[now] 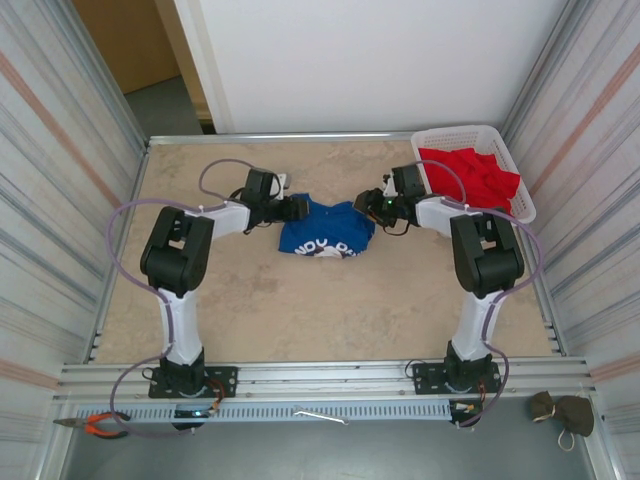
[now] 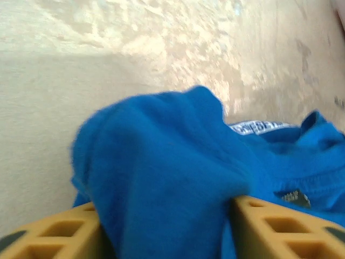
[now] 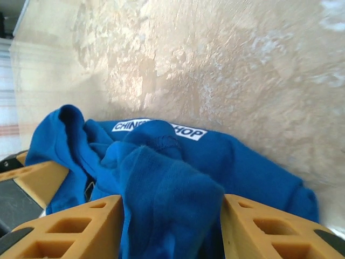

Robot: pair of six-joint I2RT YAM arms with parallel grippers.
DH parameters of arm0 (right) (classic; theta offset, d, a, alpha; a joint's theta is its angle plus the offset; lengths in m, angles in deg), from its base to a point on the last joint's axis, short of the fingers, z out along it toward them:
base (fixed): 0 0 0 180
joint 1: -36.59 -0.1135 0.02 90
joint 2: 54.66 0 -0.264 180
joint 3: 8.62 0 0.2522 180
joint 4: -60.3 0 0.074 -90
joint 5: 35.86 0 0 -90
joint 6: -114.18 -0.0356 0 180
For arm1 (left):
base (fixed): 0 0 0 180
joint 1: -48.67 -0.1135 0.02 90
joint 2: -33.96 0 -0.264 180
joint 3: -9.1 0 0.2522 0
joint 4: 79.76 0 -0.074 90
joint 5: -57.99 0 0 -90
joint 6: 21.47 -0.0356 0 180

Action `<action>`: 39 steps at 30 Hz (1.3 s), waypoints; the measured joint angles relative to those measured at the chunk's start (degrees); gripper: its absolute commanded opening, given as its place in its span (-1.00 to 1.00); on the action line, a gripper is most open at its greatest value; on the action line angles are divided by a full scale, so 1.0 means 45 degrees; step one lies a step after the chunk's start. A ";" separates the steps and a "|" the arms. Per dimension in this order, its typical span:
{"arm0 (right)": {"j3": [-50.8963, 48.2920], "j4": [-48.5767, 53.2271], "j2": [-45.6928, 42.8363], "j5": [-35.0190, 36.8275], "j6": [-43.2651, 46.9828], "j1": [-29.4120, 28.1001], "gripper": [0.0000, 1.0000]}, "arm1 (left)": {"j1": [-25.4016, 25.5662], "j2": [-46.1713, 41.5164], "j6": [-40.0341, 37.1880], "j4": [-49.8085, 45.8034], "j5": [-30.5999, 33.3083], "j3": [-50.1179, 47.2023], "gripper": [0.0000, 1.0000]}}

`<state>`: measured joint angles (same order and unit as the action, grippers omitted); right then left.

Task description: Fold the inside-out t-shirt

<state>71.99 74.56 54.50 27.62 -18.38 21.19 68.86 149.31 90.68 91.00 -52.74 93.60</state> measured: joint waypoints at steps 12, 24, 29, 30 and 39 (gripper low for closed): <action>-0.0947 0.0311 -0.3225 0.0656 0.0253 -0.2171 -0.24 | -0.1379 -0.3167 0.1273 0.0287 -0.0267 -0.2613 0.44; -0.1326 -0.0126 -0.0685 0.0505 0.0238 -0.1481 -0.32 | -0.1112 -0.2934 0.2506 0.1938 -0.1948 -0.4726 0.45; -0.1326 -0.0248 -0.0500 -0.0005 0.0238 -0.1273 -0.20 | -0.0928 -0.2356 0.2934 0.2866 -0.2409 -0.4726 0.43; -0.1331 -0.0214 -0.0602 -0.0087 0.0238 -0.1258 -0.17 | -0.0903 -0.2317 0.3075 0.3060 -0.2540 -0.4726 0.41; -0.2098 0.0588 -0.4809 -0.0102 0.0282 -0.1175 -0.01 | -0.0209 -0.1297 0.4488 0.4765 -0.3390 -0.4823 -0.73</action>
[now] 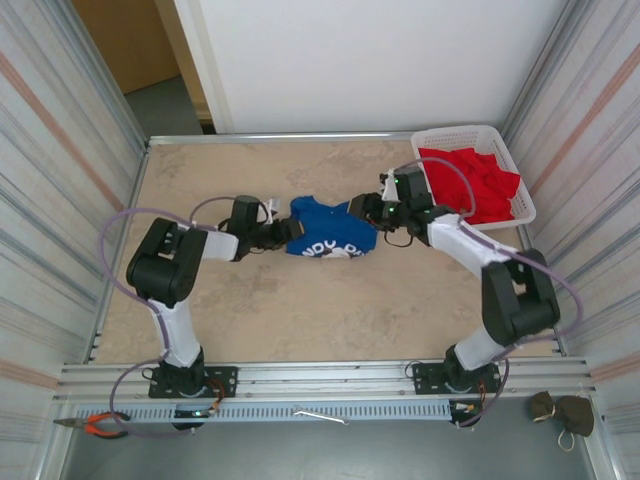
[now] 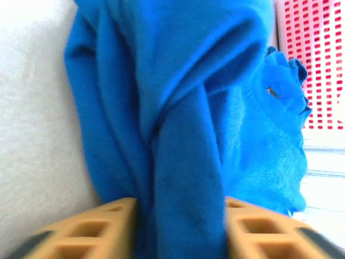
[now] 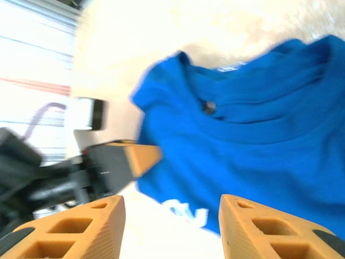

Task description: Fold the inside-out t-shirt

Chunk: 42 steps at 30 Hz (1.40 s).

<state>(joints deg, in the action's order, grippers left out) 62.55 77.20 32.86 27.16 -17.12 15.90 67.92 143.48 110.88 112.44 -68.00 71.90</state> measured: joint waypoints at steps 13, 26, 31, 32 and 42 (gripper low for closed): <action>-0.2055 0.1763 -0.4279 0.0097 0.0219 0.1015 0.04 | -0.2861 -0.0646 -0.1239 -0.3186 -0.0131 0.1268 -1.00; -0.2909 0.2943 -0.5795 0.0345 0.0578 0.1734 0.63 | -0.9520 -0.0452 -0.5736 -0.9466 0.0233 0.6081 0.96; -0.2890 0.3988 -0.6620 0.1263 0.1141 0.2521 0.98 | -0.9918 -0.0685 -0.6042 -1.0176 0.0714 0.6271 0.97; -0.2880 0.4211 -0.6732 0.1506 0.1292 0.2710 0.98 | -0.9840 -0.0869 -0.6037 -1.0171 0.0777 0.6130 0.97; -0.2846 0.4303 -0.7150 0.6280 0.2603 0.4226 0.98 | -0.7397 -0.6999 -0.6377 -0.8918 0.3002 0.2074 0.97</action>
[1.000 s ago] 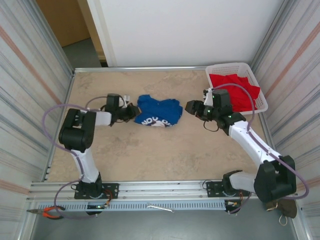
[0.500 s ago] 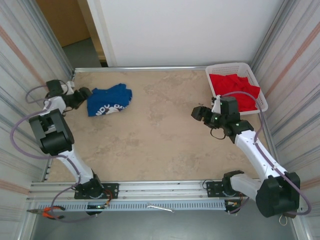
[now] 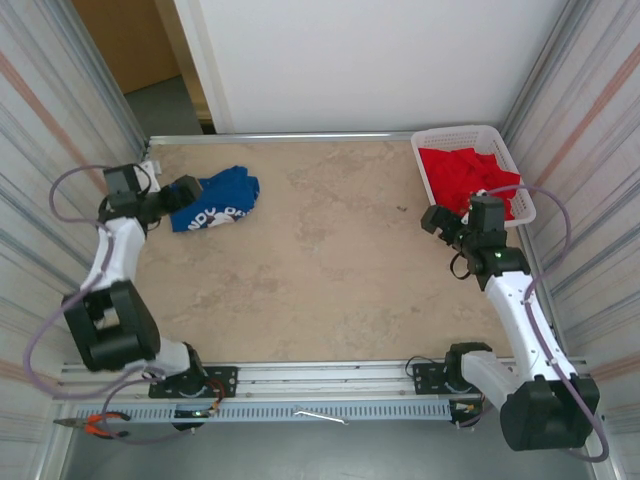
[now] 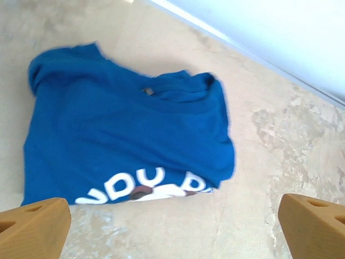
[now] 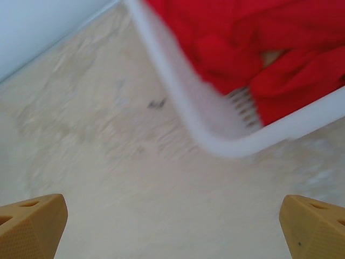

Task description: Fold the inside-out t-shirt

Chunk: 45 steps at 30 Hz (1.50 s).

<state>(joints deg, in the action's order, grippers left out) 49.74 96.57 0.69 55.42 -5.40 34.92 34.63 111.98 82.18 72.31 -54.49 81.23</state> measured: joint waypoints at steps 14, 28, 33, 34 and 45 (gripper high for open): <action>-0.3327 -0.7815 0.3143 0.2040 0.3016 0.0636 0.98 | 0.4250 -0.0918 -0.2210 0.8816 0.6343 -0.8446 0.97; -0.4716 -1.6179 0.7198 -0.0034 0.4760 0.0967 0.98 | 0.3245 0.1889 -0.3094 1.3493 0.5863 -0.8412 0.97; -0.4721 -1.5358 0.7393 -0.0486 0.5071 0.1039 0.98 | 0.3249 0.1904 -0.3191 1.3449 0.5319 -0.8043 0.97; -0.4721 -1.5353 0.7388 -0.0393 0.5085 0.0981 0.98 | 0.3249 0.1904 -0.3215 1.3440 0.5260 -0.8009 0.97; -0.4716 -1.5135 0.7383 -0.0262 0.5168 0.0855 0.98 | 0.3249 0.1904 -0.3327 1.3386 0.5076 -0.7995 0.97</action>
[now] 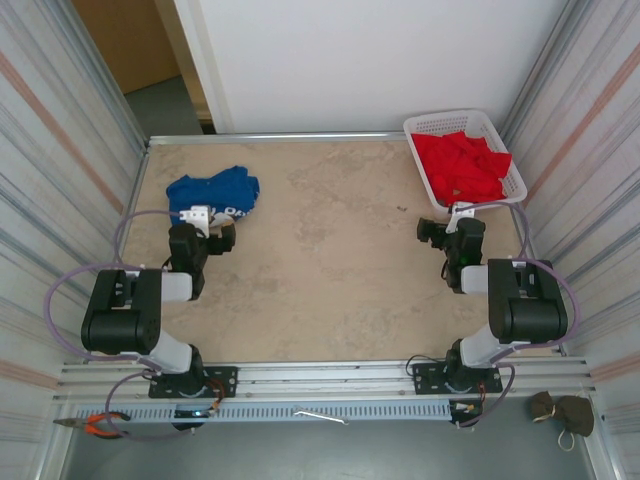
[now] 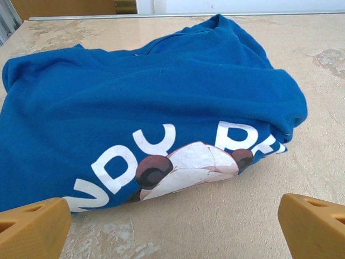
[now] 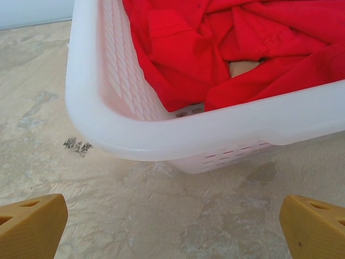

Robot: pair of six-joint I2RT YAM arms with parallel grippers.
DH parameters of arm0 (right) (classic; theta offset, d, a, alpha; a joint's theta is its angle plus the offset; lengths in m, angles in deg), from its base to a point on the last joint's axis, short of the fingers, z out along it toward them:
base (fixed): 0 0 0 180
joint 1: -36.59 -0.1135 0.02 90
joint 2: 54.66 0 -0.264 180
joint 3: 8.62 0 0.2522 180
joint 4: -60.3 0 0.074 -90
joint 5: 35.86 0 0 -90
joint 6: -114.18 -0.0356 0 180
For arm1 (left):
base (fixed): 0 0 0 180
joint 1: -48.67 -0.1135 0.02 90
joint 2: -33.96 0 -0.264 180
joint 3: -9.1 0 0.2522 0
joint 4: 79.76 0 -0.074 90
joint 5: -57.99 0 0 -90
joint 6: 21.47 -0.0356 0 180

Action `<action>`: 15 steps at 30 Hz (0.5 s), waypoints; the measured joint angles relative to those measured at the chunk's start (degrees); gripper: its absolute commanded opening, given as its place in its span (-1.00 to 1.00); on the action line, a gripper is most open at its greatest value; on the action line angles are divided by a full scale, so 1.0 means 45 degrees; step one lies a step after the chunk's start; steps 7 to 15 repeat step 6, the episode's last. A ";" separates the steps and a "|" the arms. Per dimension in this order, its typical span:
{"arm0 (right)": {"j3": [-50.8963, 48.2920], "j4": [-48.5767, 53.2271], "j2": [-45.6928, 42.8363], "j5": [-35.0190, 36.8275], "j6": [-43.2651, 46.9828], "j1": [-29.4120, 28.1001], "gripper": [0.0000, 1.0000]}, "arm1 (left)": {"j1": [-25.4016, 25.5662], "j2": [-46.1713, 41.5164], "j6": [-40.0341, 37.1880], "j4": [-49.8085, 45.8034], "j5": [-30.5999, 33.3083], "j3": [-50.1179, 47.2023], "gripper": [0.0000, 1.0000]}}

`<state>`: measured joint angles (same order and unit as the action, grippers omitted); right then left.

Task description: Fold the inside-out t-shirt

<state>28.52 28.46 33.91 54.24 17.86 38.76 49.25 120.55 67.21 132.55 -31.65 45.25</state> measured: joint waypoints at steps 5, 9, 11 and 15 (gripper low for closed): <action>0.0000 0.0160 0.0000 -0.0005 0.0000 0.0024 0.98 | 0.0000 0.0000 0.0000 -0.0083 0.0005 0.0000 0.97; 0.0000 0.0160 0.0000 -0.0005 0.0000 0.0024 0.98 | 0.0000 0.0000 0.0000 -0.0107 0.0000 0.0000 0.97; 0.0000 0.0160 0.0000 -0.0005 0.0000 0.0024 0.98 | 0.0000 0.0000 0.0000 -0.0107 0.0000 0.0000 0.97; 0.0000 0.0160 0.0000 -0.0005 0.0000 0.0024 0.98 | 0.0000 0.0000 0.0000 -0.0107 0.0000 0.0000 0.97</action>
